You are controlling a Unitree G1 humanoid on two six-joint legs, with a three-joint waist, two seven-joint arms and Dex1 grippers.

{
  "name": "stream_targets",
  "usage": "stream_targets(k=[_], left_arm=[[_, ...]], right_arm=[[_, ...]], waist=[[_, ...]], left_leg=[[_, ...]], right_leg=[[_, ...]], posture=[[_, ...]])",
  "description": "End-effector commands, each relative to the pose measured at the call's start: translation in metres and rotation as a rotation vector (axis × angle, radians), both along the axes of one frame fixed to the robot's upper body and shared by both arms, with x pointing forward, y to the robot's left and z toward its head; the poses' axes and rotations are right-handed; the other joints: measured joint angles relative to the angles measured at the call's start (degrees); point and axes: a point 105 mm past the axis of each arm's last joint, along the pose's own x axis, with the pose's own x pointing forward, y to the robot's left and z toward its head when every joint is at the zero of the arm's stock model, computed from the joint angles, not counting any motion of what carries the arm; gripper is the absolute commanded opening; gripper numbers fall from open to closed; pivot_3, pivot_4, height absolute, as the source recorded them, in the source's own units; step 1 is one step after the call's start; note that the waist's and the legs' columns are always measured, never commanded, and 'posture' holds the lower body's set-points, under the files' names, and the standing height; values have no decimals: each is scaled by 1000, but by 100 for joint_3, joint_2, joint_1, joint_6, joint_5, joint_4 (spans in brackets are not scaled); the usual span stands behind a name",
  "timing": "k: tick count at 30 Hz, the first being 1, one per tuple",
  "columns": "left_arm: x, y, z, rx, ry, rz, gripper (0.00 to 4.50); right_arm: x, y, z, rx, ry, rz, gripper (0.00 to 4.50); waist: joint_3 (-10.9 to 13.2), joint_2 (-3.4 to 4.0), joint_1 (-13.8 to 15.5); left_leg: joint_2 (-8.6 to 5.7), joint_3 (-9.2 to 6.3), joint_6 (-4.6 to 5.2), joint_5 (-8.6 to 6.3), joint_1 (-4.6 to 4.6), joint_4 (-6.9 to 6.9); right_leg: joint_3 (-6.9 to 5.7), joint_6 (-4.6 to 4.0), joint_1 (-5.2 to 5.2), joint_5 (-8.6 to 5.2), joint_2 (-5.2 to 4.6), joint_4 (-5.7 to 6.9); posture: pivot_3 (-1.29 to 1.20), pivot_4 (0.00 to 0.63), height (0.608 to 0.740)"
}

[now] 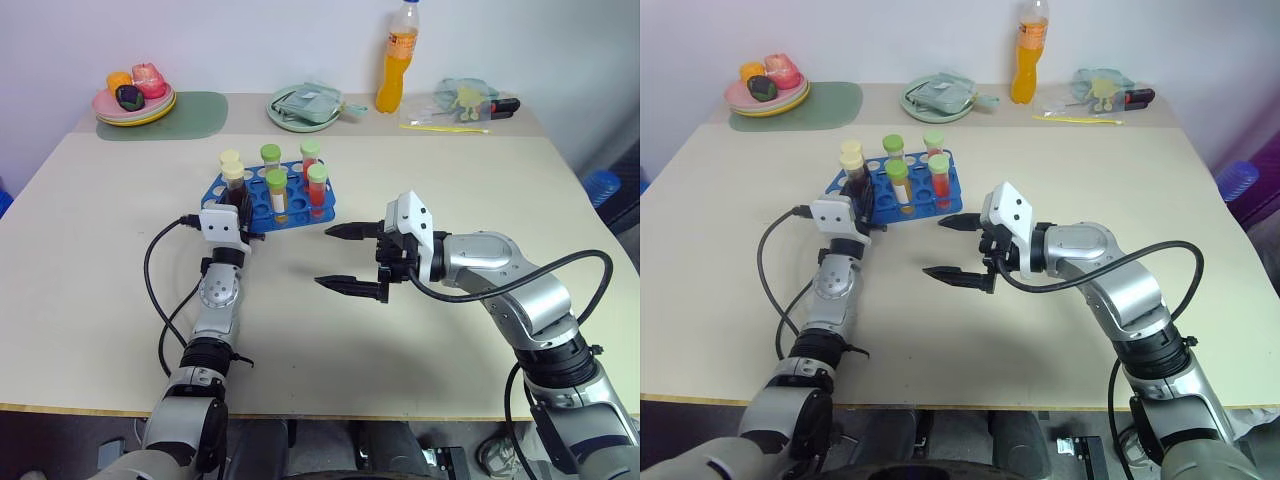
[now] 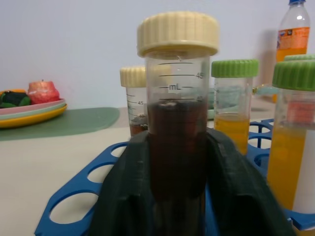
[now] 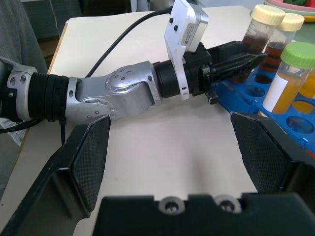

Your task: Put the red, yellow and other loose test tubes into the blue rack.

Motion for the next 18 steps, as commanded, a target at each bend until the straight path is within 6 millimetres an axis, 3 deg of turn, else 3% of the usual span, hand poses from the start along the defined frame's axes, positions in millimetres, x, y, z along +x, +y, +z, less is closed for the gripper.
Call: stream_targets(k=[1,3,6,10,15,18], left_arm=[[0,7,11,-20,-36,17,3360],[-2,9,15,-44,-49,11,4379],[-16,19,24,-74,-92,6,4379],[-51,31,36,-78,-122,-43,4379],[-96,61,41,5,-16,-86,4379],[-115,86,36,138,125,-61,4379]], right_arm=[[-3,3,14,25,-62,21,4310],[-3,3,14,25,-63,21,4310],[-1,1,14,22,-67,10,4310],[8,-14,13,6,-68,-42,4310],[28,-53,8,-34,-60,-172,4310],[45,-89,2,-34,-37,-327,4310]], waist=[[0,0,1],[0,0,2],[0,0,-17],[0,0,-86],[1,1,-120],[1,2,-120]], left_leg=[[0,0,0,0,0,0],[0,0,0,0,0,0],[1,0,0,0,-1,0],[4,1,1,-1,-1,-5],[6,-1,1,-1,-1,-6],[8,-1,1,-1,5,-6]], right_leg=[[0,0,0,0,0,0],[0,0,0,0,0,0],[0,0,-1,0,-1,0],[3,0,-4,0,-15,-2],[9,-2,0,-1,-20,-3],[11,-5,7,-2,-19,-4]], posture=[[0,150,729],[0,150,729],[0,150,729],[0,150,729],[0,150,729],[0,150,729]])
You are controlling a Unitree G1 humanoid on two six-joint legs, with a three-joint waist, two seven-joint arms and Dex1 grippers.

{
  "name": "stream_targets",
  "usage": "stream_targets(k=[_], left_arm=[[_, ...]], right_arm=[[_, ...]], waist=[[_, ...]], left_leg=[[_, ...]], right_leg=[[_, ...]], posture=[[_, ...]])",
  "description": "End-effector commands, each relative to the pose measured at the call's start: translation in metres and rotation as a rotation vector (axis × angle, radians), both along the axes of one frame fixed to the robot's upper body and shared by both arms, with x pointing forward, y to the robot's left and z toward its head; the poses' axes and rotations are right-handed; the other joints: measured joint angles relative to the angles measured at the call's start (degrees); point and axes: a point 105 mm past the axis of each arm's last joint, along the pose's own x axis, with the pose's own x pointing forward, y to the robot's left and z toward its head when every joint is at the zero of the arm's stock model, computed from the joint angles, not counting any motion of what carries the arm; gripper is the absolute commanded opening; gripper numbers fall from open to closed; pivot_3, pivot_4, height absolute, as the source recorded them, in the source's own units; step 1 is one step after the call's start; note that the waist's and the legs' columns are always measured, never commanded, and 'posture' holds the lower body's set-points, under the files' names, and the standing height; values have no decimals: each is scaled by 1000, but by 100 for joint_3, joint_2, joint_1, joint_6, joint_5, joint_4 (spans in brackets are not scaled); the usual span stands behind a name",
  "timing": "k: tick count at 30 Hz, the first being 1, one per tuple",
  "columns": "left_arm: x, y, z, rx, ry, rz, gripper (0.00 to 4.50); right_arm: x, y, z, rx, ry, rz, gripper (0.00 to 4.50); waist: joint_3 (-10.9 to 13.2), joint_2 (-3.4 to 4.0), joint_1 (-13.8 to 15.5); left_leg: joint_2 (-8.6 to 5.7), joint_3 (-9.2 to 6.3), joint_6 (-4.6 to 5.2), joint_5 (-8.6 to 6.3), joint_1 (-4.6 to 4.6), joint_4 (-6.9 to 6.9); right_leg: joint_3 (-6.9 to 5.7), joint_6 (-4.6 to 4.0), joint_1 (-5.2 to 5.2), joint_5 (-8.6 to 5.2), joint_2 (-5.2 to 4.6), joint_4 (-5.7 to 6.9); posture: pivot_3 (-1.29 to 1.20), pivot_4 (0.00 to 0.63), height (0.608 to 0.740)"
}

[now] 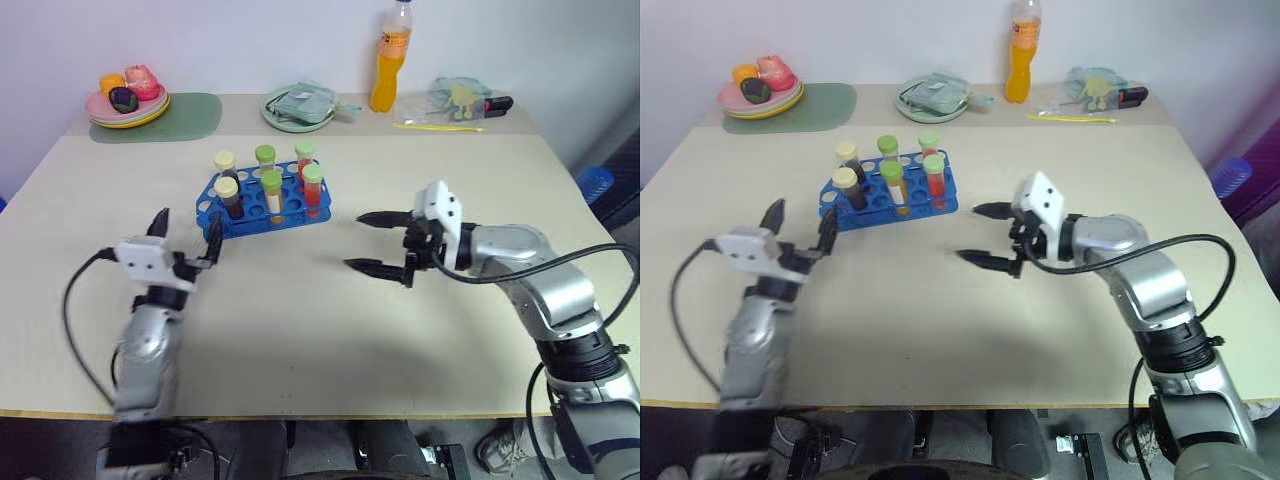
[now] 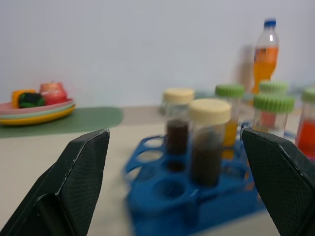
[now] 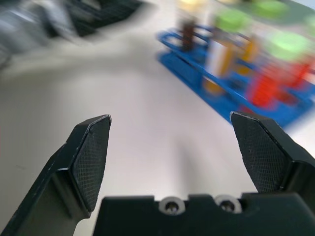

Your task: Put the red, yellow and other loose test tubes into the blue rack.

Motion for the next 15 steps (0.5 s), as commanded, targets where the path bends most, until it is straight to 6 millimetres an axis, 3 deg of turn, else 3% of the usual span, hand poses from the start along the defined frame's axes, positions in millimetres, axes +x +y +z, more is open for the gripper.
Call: stream_targets(k=[1,4,6,10,15], left_arm=[[-22,27,8,131,98,17,4379],[-40,58,8,195,188,72,4379],[-48,70,6,207,231,94,4379],[-57,72,2,220,287,86,4379],[-62,67,-4,239,346,77,4379]], right_arm=[[19,-45,4,22,-35,-180,4310],[28,-79,-3,22,-20,-293,4310],[30,-88,-6,29,-9,-317,4310],[33,-98,-10,30,0,-334,4310],[34,-94,-14,31,9,-321,4310]], waist=[[1,1,-3],[3,4,0],[3,5,-7],[3,5,-11],[4,6,-12]], left_leg=[[0,1,1,-1,2,-1],[-1,4,3,-2,3,-1],[0,5,4,-2,3,-2],[2,7,4,-2,9,-3],[4,8,4,-3,9,-5]], right_leg=[[0,0,3,0,0,-2],[0,-1,7,0,-1,-6],[0,-1,6,-1,-1,-8],[1,-1,12,-1,-1,-8],[4,-2,12,-1,-2,-10]], posture=[[0,150,729],[0,150,729],[0,150,729],[0,150,729],[0,150,729]])
